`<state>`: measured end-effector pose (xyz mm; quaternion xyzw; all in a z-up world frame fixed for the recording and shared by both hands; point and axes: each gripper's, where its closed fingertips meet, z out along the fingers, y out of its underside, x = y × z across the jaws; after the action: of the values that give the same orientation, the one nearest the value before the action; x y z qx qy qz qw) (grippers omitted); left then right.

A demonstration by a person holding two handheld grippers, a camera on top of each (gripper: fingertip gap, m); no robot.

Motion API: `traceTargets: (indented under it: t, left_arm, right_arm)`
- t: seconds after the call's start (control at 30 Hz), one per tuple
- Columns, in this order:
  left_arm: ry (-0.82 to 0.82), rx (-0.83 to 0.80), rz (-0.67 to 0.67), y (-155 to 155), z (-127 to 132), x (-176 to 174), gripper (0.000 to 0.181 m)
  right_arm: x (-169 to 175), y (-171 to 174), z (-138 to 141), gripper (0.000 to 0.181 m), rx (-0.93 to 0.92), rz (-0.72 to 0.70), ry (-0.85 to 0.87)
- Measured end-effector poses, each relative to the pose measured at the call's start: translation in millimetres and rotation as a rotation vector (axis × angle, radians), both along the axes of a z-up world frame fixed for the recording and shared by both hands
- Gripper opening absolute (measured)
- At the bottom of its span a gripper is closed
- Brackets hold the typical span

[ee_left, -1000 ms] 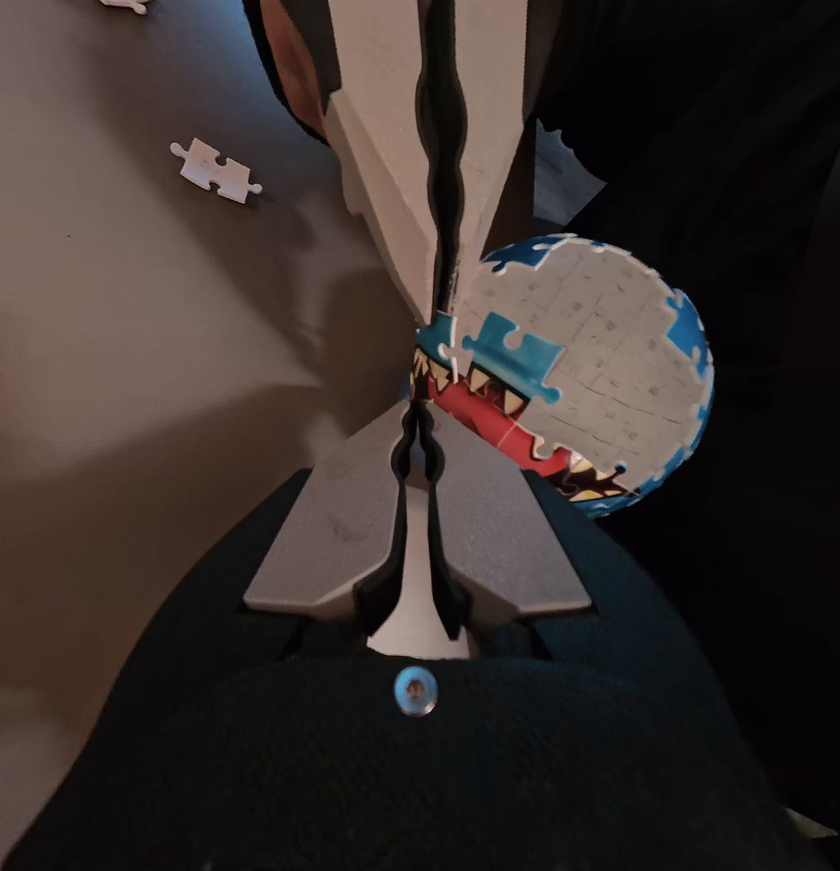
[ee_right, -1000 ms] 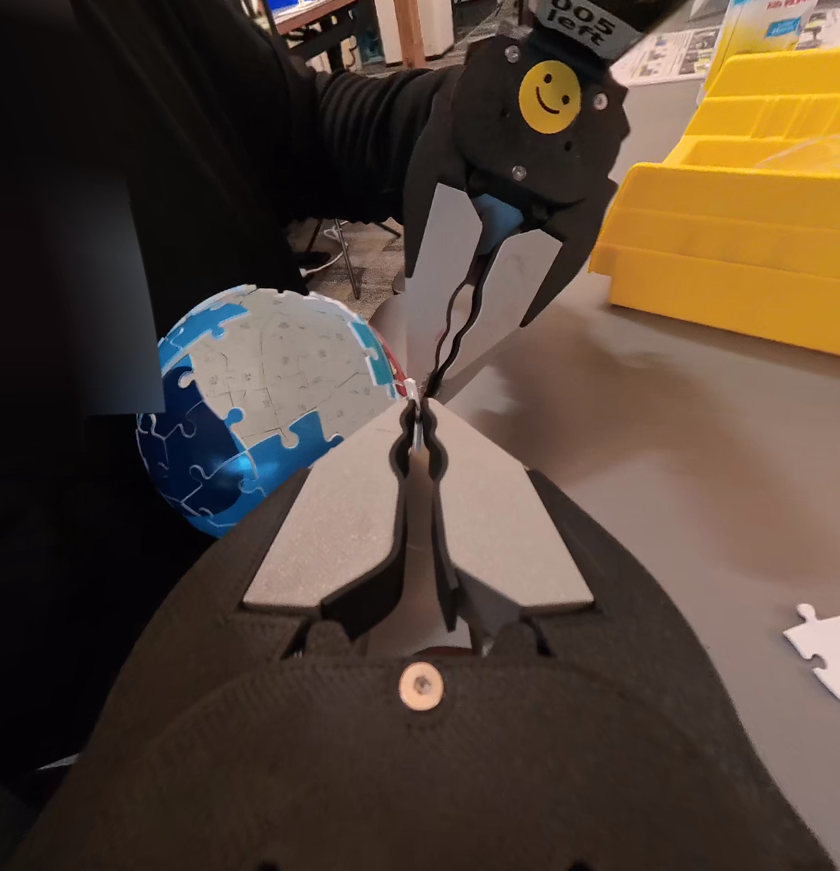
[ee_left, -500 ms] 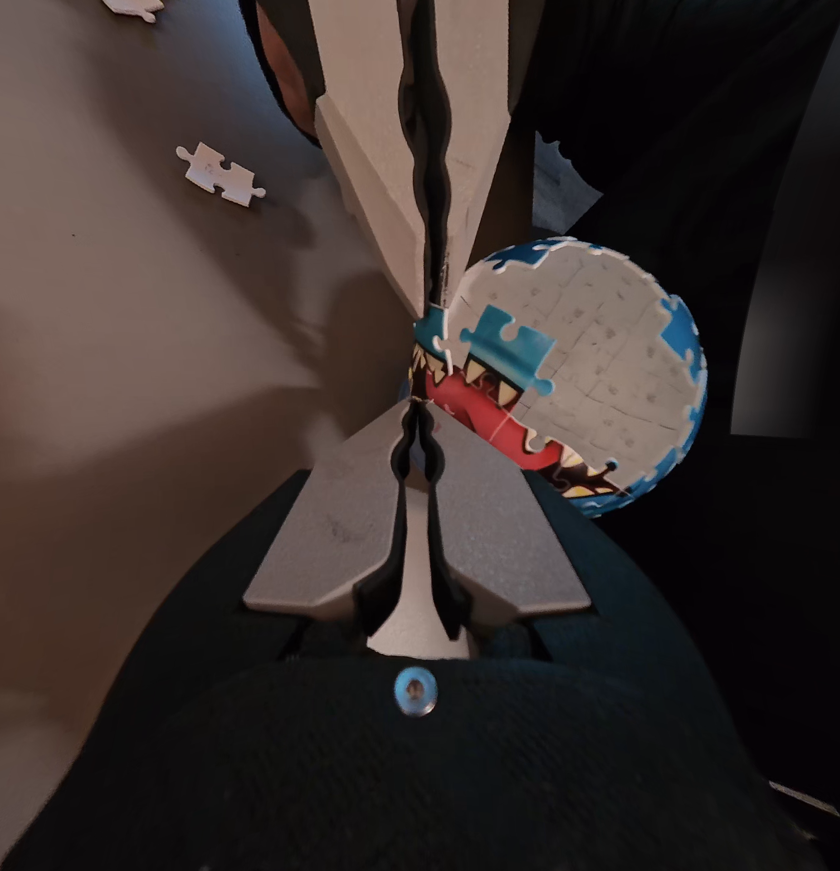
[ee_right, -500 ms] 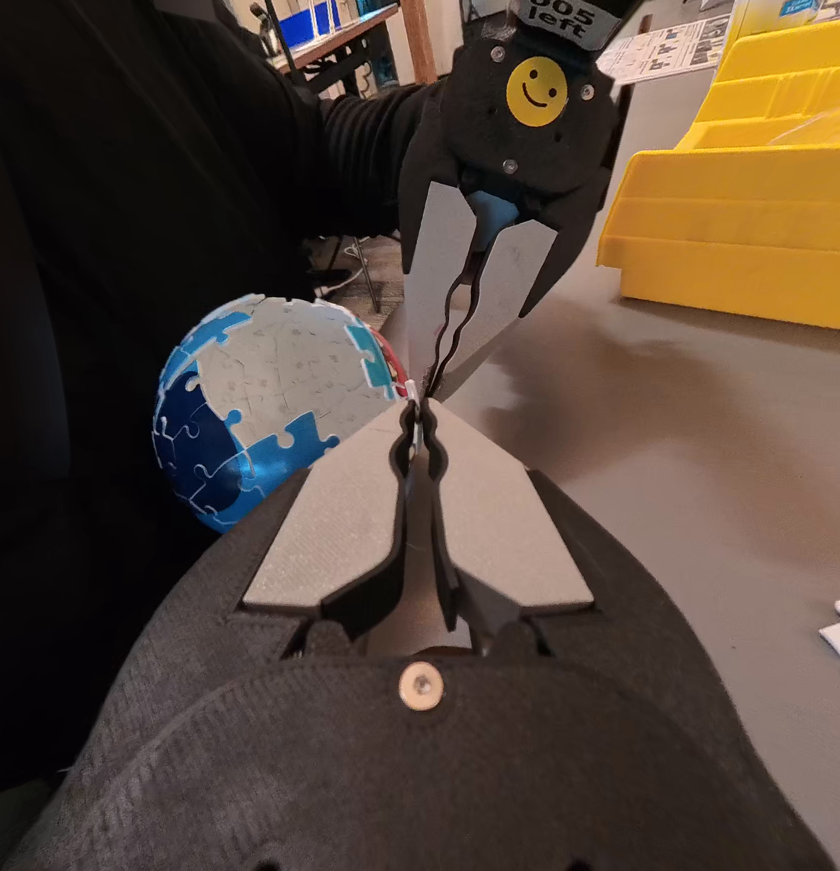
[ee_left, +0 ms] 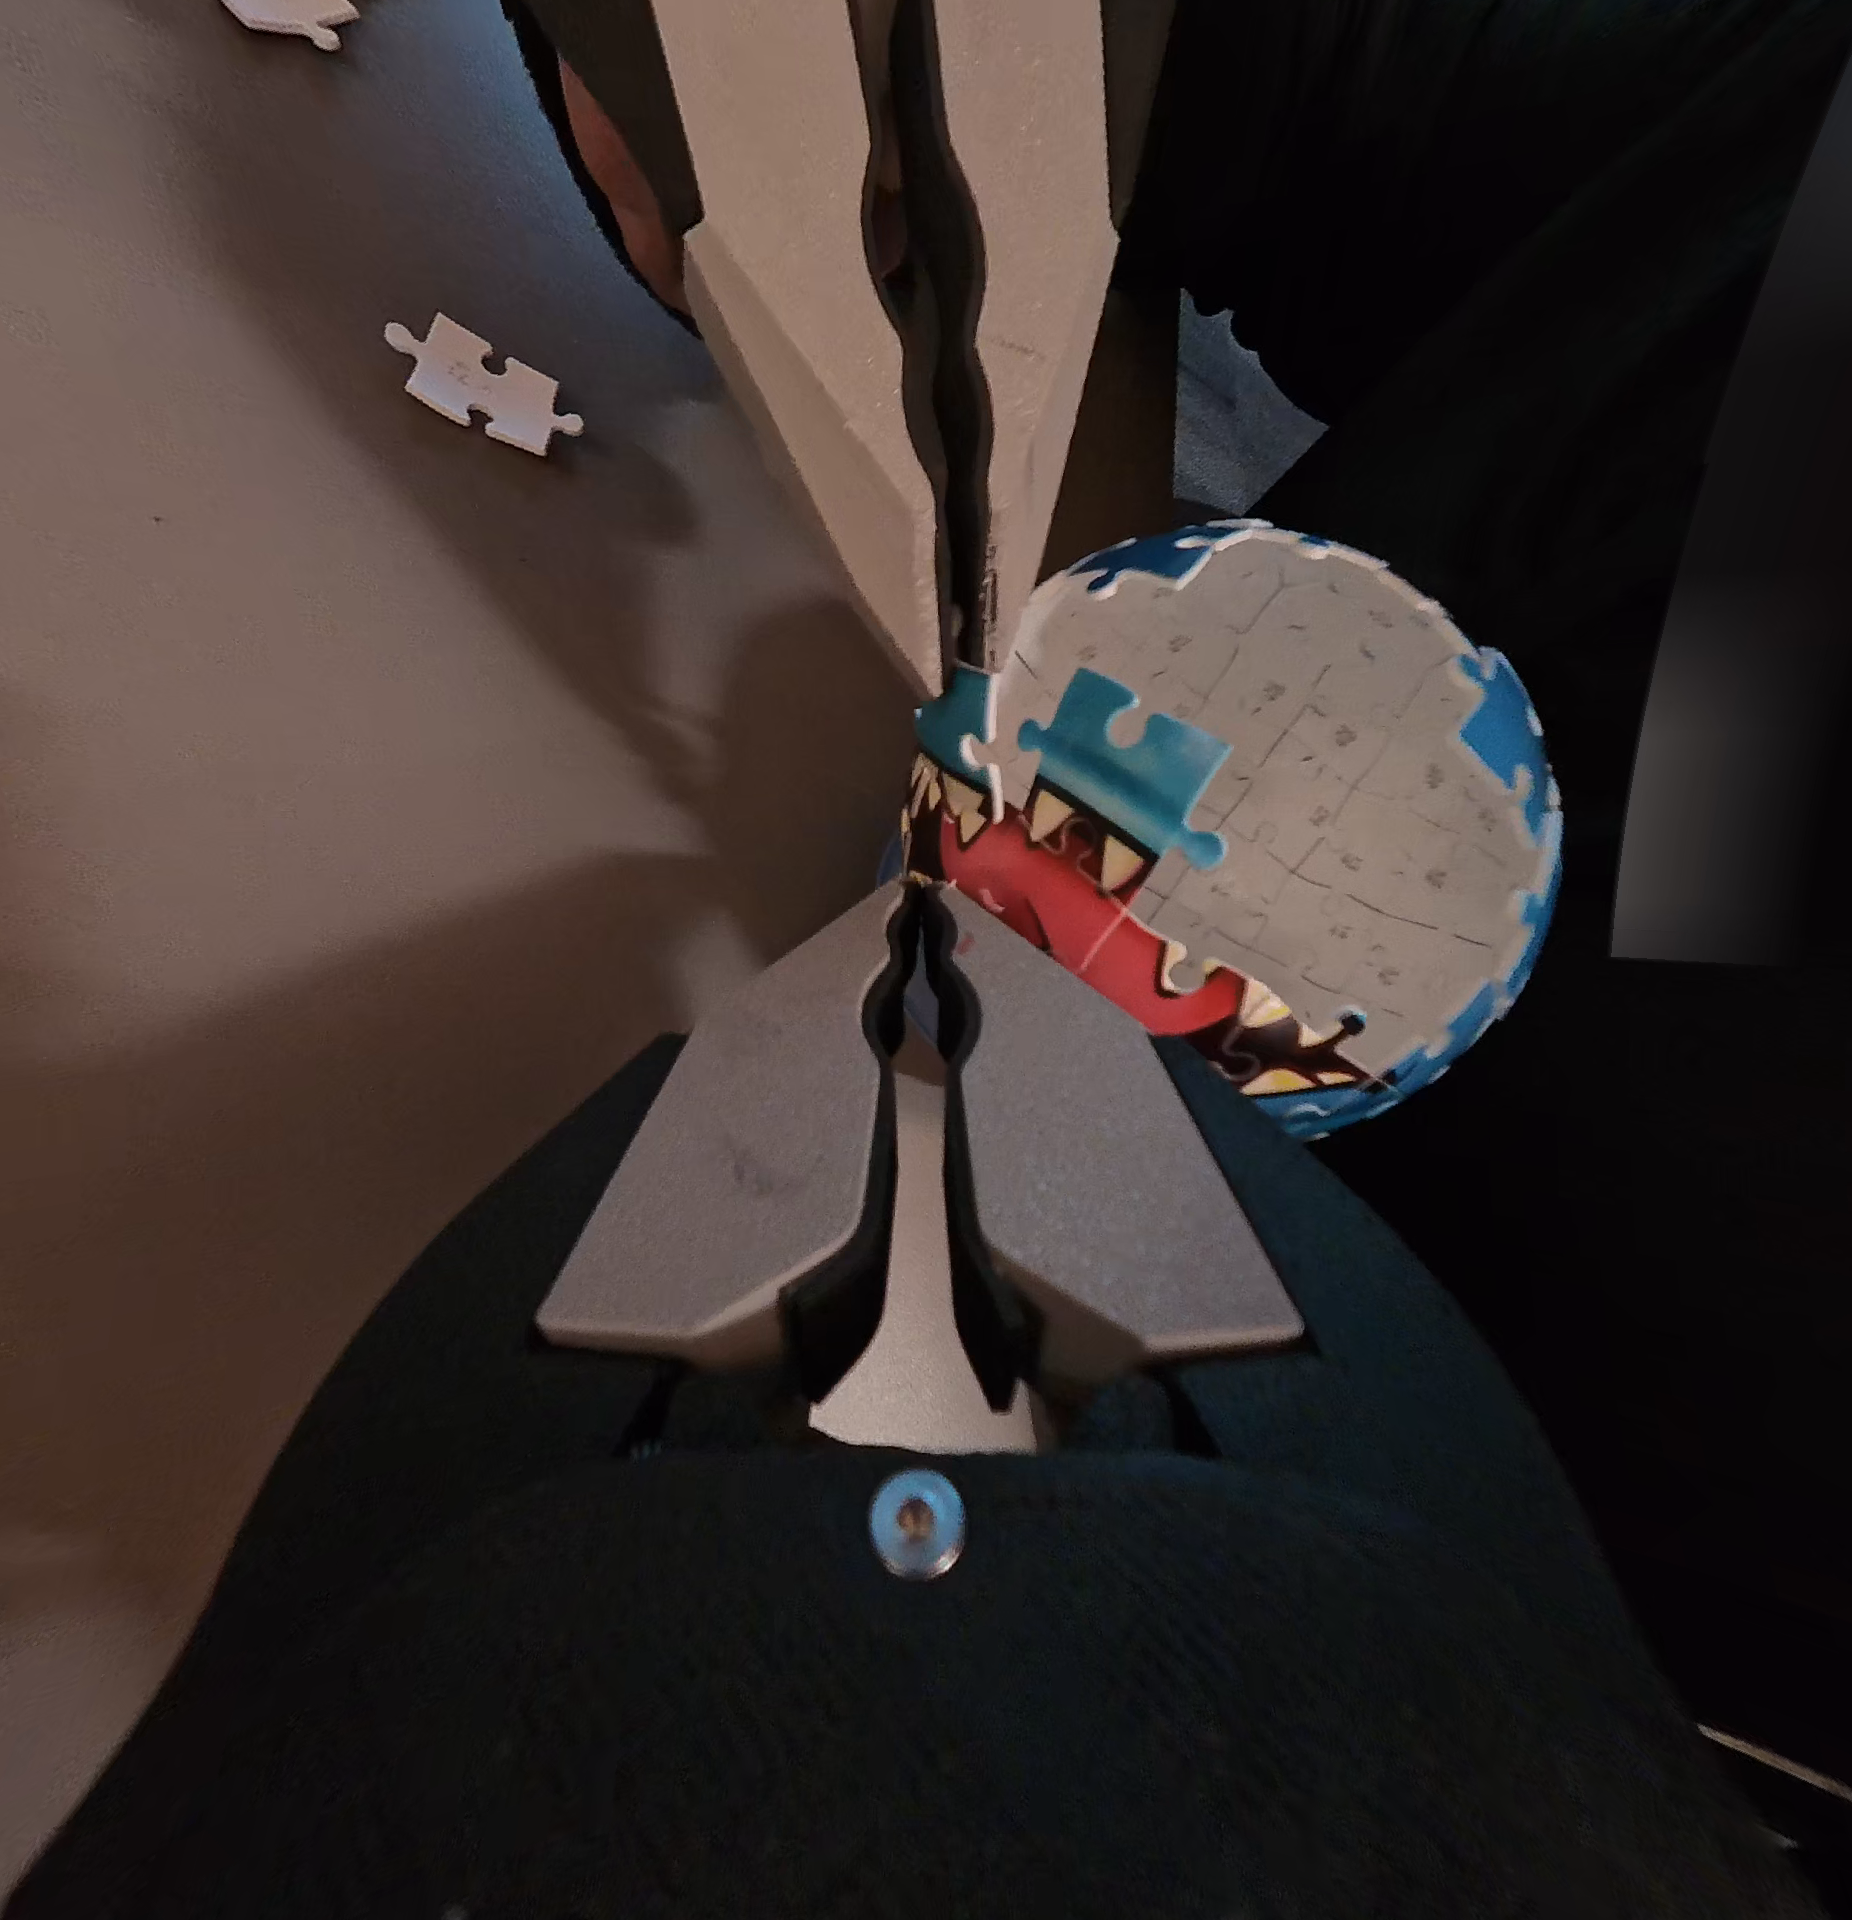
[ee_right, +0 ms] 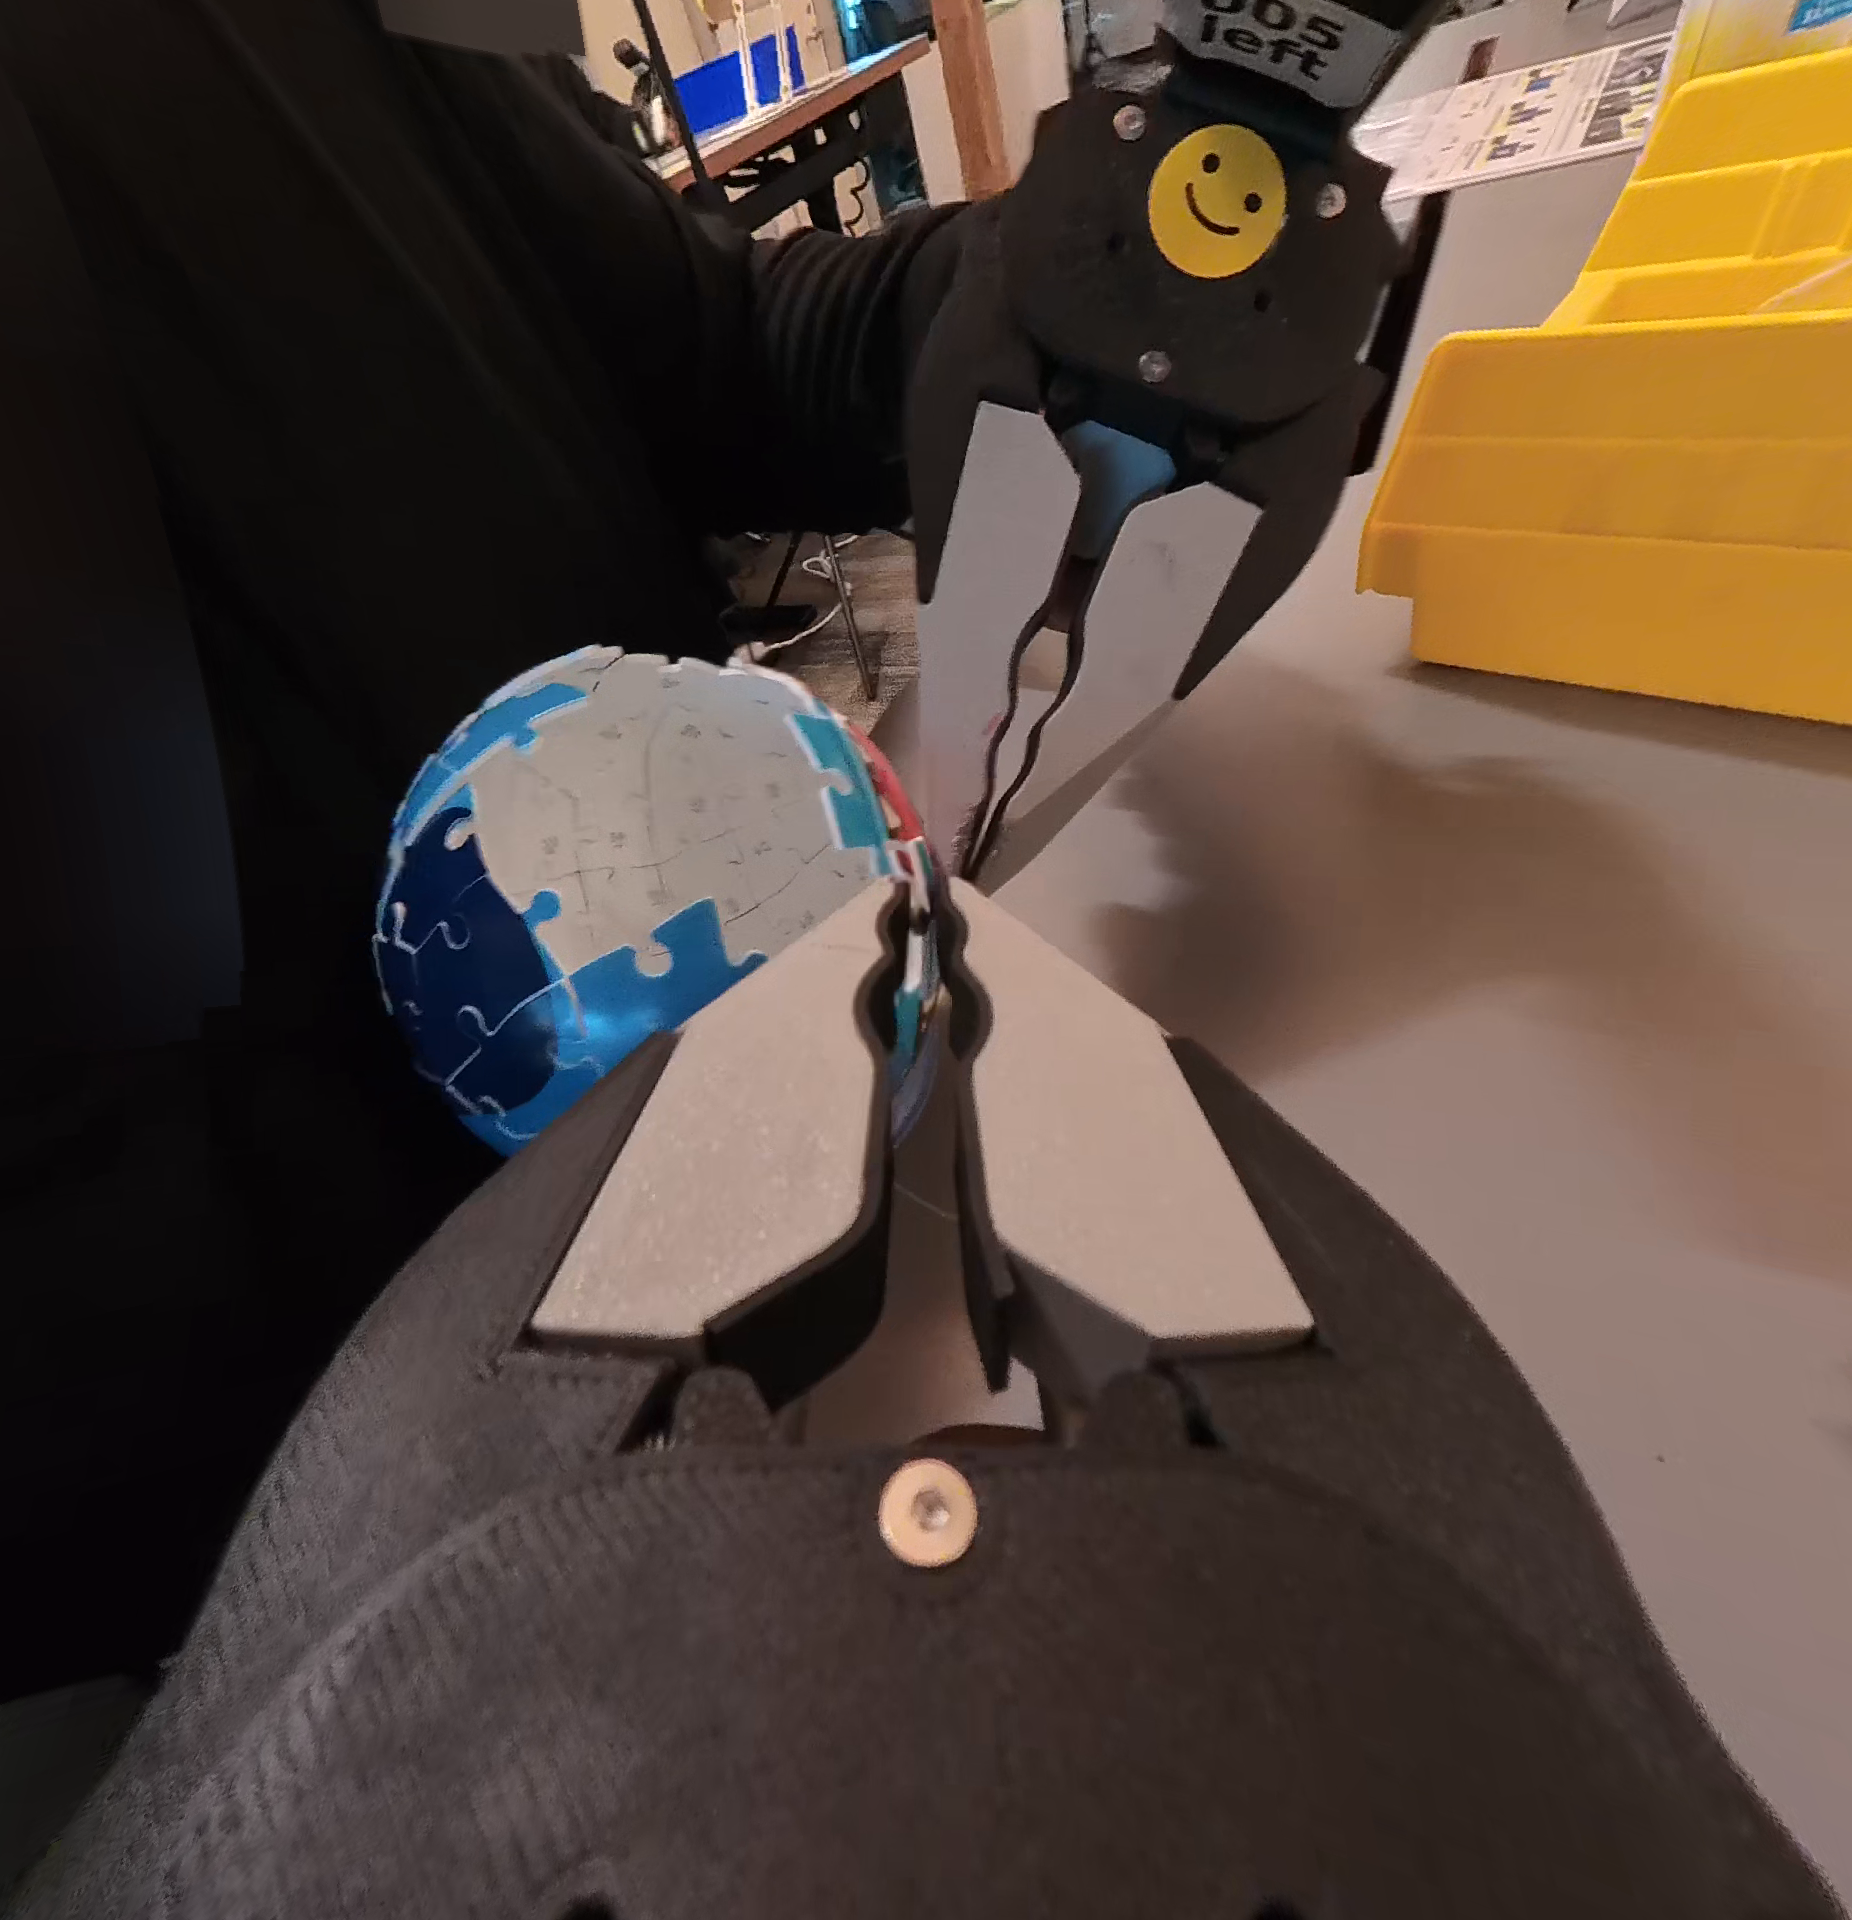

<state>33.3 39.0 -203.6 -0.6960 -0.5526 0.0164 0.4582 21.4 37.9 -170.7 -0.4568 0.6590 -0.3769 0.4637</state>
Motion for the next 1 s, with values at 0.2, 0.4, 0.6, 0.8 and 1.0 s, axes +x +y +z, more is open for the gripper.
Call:
traceTargets:
  t: [0.2,0.4,0.6,0.8,1.0]
  left_arm:
    - [0.028,0.018,0.011,-1.3,6.1,-3.0,0.000]
    - [0.029,0.017,0.000,1.0,6.3,-4.4,0.000]
    - [0.030,0.011,0.002,1.6,6.8,-4.8,0.000]
    - [0.023,0.011,0.006,3.4,6.9,-4.2,0.000]
    - [0.019,0.019,0.026,0.0,3.8,-3.8,0.000]
  right_arm:
    - [4.6,7.9,-2.8,0.007,-0.075,0.041,0.041]
    - [9.9,5.6,-8.1,0.007,-0.122,0.044,0.103]
    - [15.9,3.9,-9.6,0.007,-0.149,0.053,0.124]
    - [18.5,9.1,-8.2,0.000,-0.140,0.070,0.094]
    - [-6.5,-6.2,-1.1,0.012,-0.156,-0.018,0.128]
